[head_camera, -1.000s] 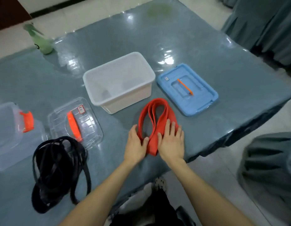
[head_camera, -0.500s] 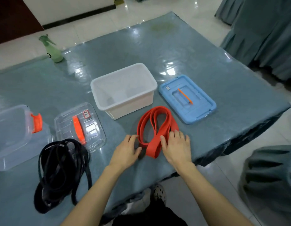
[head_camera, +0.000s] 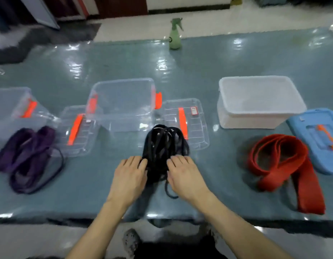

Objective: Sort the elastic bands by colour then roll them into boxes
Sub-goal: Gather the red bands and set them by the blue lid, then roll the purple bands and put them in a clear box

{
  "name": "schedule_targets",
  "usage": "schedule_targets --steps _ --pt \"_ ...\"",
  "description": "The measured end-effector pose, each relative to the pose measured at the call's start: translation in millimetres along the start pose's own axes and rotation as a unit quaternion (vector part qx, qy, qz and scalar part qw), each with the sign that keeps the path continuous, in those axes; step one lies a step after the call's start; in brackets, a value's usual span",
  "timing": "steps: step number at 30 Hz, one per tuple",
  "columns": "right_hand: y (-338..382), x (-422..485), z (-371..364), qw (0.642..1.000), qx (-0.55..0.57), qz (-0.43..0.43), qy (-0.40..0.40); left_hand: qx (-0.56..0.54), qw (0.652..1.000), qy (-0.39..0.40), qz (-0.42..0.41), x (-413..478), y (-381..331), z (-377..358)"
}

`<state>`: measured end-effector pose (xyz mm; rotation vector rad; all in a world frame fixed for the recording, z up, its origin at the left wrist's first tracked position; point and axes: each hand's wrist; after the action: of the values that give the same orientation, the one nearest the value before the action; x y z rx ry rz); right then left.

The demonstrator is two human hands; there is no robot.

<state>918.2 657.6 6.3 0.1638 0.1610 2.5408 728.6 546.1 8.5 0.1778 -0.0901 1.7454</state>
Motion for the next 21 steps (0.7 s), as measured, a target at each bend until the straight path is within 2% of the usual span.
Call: schedule_targets --steps 10,14,21 --pt "239.5 129.6 -40.2 0.994 0.006 0.097 0.049 0.056 0.986 0.029 0.157 -131.5 276.5 30.4" --pt "293.1 170.9 -48.4 0.992 0.017 0.115 0.048 0.047 0.975 0.045 0.212 -161.3 340.1 22.9" --pt "343.0 260.8 -77.1 0.987 0.061 0.141 0.042 0.04 0.947 0.085 0.306 -179.9 411.7 15.7"
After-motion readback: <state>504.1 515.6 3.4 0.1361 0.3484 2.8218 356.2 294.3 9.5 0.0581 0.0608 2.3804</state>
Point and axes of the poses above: each hand's wrist, its own x-axis towards the middle knuckle, its own z-axis out of the back of the hand, y = z × x, and after that the axes turned 5 degrees about -y, right-handed
